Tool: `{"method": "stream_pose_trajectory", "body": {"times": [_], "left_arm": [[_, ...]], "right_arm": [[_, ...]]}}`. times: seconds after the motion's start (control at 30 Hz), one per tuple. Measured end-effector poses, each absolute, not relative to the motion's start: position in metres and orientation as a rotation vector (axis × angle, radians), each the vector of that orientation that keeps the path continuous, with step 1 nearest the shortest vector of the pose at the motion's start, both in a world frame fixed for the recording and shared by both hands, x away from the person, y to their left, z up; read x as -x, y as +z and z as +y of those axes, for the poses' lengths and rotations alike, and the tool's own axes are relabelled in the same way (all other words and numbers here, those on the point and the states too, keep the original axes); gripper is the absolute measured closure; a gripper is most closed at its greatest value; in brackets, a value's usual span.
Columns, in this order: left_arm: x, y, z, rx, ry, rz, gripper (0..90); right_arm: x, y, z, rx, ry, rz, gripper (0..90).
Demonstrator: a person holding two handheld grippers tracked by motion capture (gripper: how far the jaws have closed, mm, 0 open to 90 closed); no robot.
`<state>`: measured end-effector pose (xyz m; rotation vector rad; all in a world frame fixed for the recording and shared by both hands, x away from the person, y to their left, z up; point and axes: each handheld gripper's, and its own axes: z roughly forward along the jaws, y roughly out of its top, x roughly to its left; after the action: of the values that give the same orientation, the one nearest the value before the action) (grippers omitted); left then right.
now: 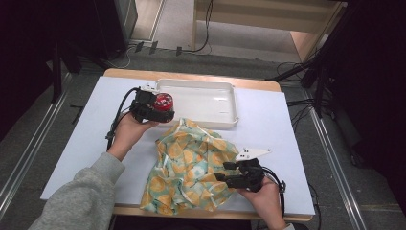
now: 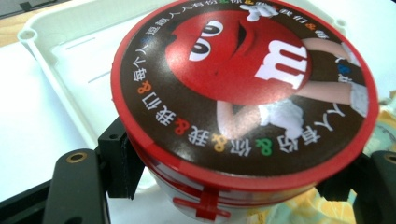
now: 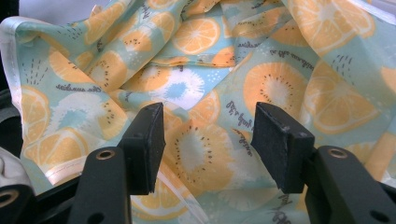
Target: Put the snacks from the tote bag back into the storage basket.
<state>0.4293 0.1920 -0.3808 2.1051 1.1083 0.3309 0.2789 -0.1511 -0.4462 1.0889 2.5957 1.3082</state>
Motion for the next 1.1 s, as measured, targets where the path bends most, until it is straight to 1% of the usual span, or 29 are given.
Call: {"method": "stream_pose_trajectory", "body": {"times": [0.57,0.67,1.1], "left_arm": [[-0.459,-0.384,0.179,-2.097,0.36,1.153,25.7],[-0.464,-0.388,0.179,-2.077,0.354,1.17,25.7],[-0.484,-0.403,0.166,-2.096,0.381,1.217,25.7]], "right_arm": [[-0.276,-0.446,-0.151,-1.096,1.311,2.579,45.7],[-0.276,-0.446,-0.152,-1.094,1.314,2.575,45.6],[-0.275,-0.446,-0.153,-1.105,1.308,2.563,45.9]]}}
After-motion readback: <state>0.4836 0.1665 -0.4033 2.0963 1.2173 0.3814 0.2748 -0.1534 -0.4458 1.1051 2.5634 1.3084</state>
